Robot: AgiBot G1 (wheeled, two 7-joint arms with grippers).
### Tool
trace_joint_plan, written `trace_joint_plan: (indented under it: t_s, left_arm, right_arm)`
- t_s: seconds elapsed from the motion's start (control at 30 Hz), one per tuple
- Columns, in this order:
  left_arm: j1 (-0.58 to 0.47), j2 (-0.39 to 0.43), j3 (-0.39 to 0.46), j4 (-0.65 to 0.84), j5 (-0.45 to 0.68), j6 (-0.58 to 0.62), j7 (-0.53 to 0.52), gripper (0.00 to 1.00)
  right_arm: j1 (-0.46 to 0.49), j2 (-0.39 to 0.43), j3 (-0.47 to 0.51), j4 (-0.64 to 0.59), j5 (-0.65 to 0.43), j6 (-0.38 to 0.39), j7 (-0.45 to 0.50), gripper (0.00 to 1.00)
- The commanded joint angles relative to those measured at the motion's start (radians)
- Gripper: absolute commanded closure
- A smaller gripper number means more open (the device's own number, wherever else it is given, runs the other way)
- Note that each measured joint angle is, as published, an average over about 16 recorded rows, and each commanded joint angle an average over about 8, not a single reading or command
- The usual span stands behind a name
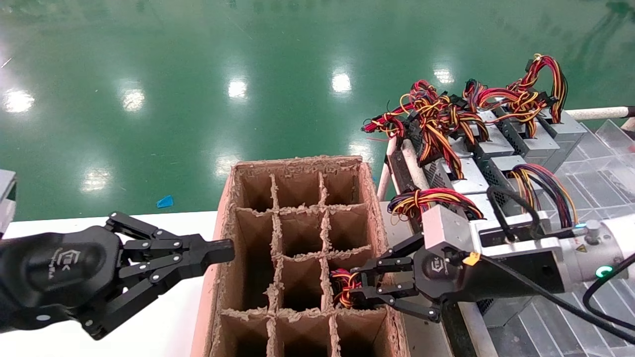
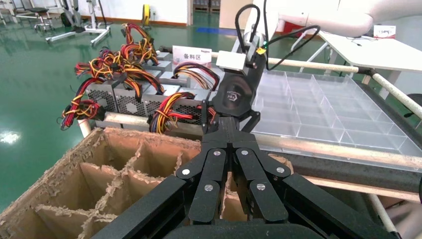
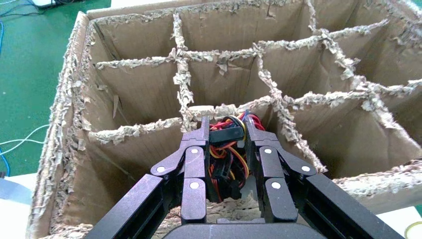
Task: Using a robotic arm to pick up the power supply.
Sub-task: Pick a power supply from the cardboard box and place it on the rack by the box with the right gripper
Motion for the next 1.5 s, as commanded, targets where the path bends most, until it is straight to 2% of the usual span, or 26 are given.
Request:
trace_joint_plan:
  t_s: [0.03, 0.67, 1.23, 1.5]
  left_arm:
    - [0.000, 0.000, 0.000, 0.000, 0.000, 0.000, 0.000, 1.00]
    - [0.000, 0.000, 0.000, 0.000, 0.000, 0.000, 0.000, 1.00]
    - [0.000, 0.000, 0.000, 0.000, 0.000, 0.000, 0.000, 1.00]
    - [0.000, 0.000, 0.000, 0.000, 0.000, 0.000, 0.000, 1.00]
  right_arm:
    - [0.006, 0.005, -0.004, 0.012, 0.004, 0.000, 0.008, 1.00]
    - [0.123, 0.111, 0.029, 0.251, 0.053, 0.028, 0.072, 1.00]
    - [0.278, 0.176, 0.111, 0.451, 0.057, 0.083, 0.097, 1.00]
    - [0.352, 0.233, 0.171, 0.490, 0.048, 0.129, 0.077, 1.00]
